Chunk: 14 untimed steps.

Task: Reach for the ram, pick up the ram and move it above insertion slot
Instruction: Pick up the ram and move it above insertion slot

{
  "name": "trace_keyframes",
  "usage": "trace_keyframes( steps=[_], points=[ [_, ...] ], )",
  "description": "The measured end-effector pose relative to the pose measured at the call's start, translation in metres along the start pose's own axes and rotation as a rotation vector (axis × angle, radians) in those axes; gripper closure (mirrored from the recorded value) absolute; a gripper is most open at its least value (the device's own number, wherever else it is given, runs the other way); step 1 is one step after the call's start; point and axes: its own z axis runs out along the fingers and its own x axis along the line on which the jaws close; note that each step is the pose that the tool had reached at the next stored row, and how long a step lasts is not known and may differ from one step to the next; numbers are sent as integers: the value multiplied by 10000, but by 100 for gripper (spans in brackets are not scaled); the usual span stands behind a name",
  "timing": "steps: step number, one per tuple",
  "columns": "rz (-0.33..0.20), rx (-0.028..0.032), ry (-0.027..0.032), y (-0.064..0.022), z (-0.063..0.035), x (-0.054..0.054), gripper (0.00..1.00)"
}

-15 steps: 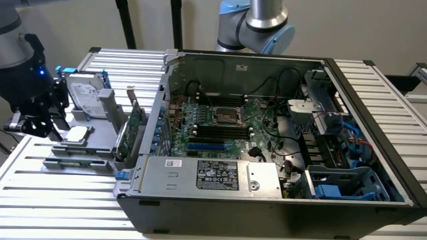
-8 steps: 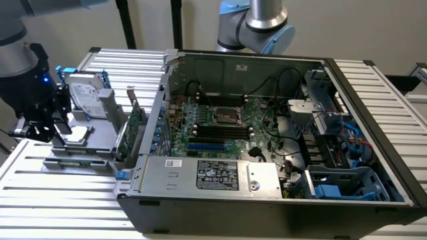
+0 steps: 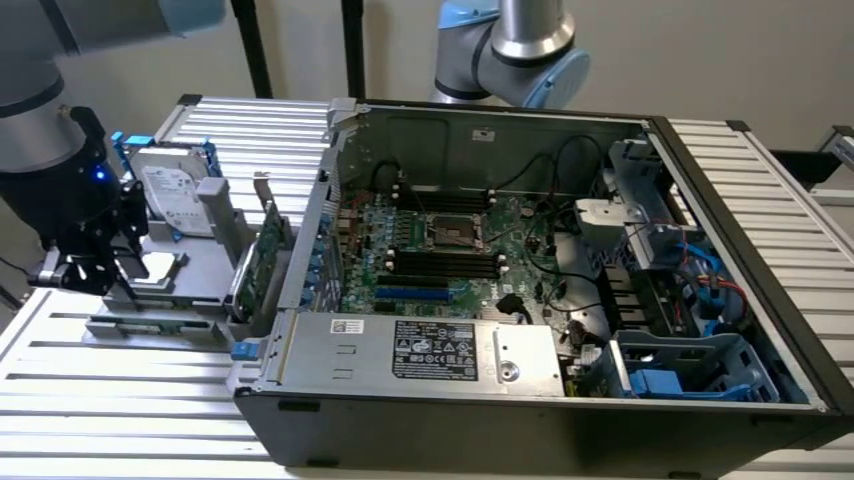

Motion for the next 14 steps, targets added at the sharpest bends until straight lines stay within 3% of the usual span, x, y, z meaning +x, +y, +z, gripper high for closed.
trace_keyframes(
  steps=[14],
  points=[
    [-18, 0, 1, -10, 254, 26, 64]
  ],
)
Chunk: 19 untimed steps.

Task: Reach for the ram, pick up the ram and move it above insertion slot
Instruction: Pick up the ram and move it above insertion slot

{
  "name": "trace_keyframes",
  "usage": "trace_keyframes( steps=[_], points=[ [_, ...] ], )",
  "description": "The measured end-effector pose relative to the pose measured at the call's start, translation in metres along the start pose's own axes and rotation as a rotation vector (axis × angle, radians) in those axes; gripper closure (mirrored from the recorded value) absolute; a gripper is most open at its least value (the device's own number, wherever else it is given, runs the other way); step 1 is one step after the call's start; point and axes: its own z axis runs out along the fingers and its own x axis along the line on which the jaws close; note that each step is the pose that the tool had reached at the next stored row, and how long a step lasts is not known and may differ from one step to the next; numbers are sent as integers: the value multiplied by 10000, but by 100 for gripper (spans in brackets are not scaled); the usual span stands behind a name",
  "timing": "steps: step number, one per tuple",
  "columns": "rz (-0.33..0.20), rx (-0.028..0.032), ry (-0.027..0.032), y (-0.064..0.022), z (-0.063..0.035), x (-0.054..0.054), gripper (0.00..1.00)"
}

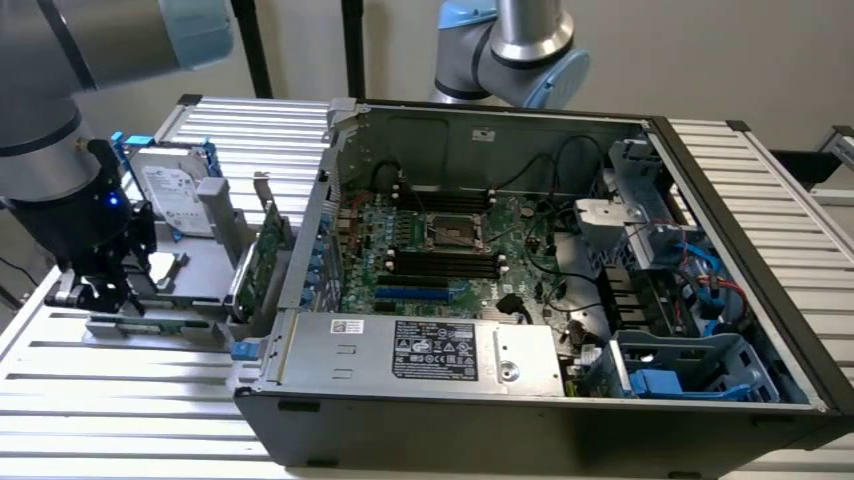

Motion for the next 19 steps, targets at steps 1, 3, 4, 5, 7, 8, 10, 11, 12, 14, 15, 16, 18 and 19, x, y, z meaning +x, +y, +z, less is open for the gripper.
trace_keyframes(
  steps=[1, 3, 4, 5, 7, 8, 10, 11, 12, 14, 15, 16, 18, 19],
  points=[
    [-4, 0, 0, -1, 18, 2, 64],
    [-15, 0, 0, -2, 55, 4, 64],
    [-23, -1, 1, -3, 73, 5, 64],
    [-30, -1, 2, -4, 91, 5, 64],
    [-47, -1, 2, -5, 127, 5, 64],
    [-55, 0, 1, -6, 145, 6, 64],
    [-72, 0, 2, -7, 181, 6, 64],
    [-82, -1, 3, -8, 200, 6, 64],
    [-93, -1, 3, -8, 219, 6, 64],
    [-114, -2, 4, -10, 254, 6, 64],
    [-125, -1, 4, -11, 272, 6, 64],
    [-135, -1, 5, -12, 290, 6, 64],
    [-154, 0, 7, -17, 326, 6, 64],
    [-163, -1, 8, -20, 341, 6, 64]
  ],
)
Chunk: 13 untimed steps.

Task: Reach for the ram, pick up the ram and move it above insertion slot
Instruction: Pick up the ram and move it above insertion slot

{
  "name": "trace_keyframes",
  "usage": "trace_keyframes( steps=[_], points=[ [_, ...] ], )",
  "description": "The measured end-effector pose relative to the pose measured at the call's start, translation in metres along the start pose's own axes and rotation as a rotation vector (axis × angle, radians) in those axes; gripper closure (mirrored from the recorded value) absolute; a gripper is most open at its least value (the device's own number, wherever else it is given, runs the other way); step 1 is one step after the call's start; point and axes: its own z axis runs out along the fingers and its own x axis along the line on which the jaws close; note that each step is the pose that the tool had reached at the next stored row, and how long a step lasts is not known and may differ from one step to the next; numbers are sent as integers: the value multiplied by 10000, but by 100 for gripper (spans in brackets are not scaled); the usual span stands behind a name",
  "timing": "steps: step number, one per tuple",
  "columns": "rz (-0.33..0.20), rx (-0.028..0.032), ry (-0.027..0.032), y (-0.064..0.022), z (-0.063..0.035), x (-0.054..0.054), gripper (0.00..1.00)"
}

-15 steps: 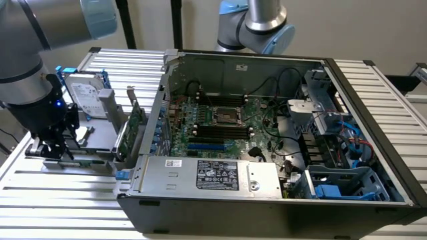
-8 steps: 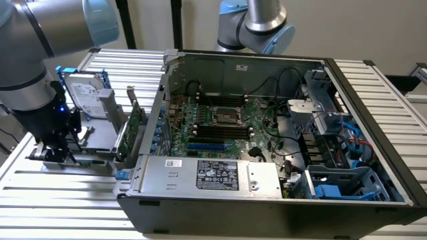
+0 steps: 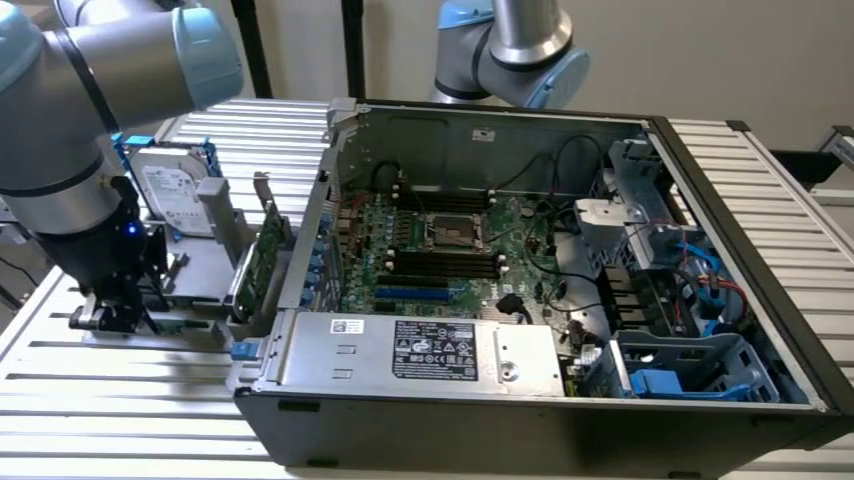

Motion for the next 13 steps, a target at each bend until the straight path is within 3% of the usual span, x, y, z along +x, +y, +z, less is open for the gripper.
trace_keyframes(
  steps=[13],
  points=[
    [-66, -1, 0, -40, 60, -1, 64]
  ],
)
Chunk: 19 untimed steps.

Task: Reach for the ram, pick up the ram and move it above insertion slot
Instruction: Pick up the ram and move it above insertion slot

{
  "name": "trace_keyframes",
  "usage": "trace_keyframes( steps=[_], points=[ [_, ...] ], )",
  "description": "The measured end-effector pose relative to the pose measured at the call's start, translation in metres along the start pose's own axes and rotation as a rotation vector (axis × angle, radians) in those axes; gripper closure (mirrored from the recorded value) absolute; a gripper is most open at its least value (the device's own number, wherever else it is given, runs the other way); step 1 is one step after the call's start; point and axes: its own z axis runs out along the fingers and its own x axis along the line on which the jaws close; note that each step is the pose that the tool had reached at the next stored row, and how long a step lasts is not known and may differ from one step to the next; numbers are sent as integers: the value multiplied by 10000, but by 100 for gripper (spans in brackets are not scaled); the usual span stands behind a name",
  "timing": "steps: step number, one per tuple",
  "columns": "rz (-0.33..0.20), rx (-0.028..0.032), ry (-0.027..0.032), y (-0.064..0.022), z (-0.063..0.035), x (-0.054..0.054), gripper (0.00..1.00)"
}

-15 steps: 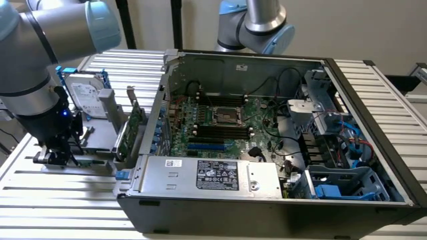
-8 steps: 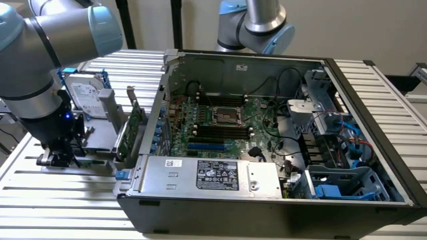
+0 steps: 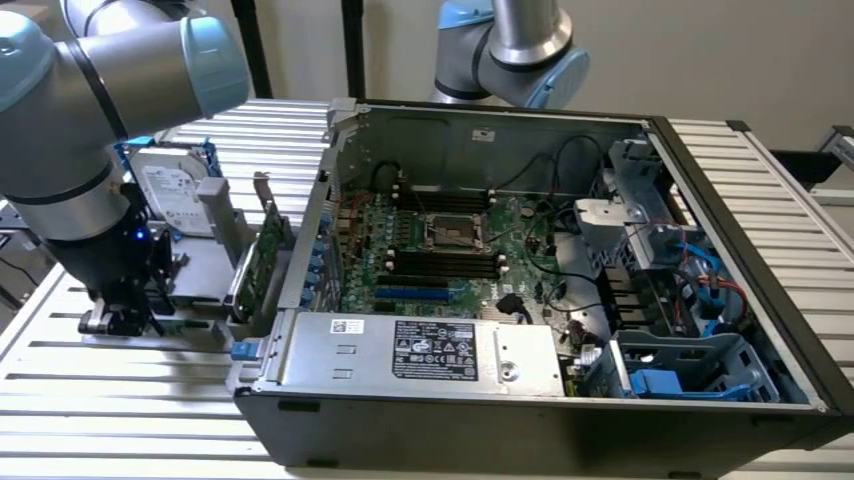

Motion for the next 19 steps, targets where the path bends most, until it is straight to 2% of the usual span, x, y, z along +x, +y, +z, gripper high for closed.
trace_keyframes(
  steps=[5, 6, 8, 9, 10, 19],
  points=[
    [-9, -8, 2, -3, 1, 0, 64],
    [-10, -10, 3, -3, 1, 0, 66],
    [-11, -13, 5, -3, 1, 0, 78],
    [-11, -13, 3, -3, 1, 0, 78],
    [-11, -12, 1, -2, 2, 0, 85],
    [-11, -12, -18, -3, 2, 15, 86]
  ],
)
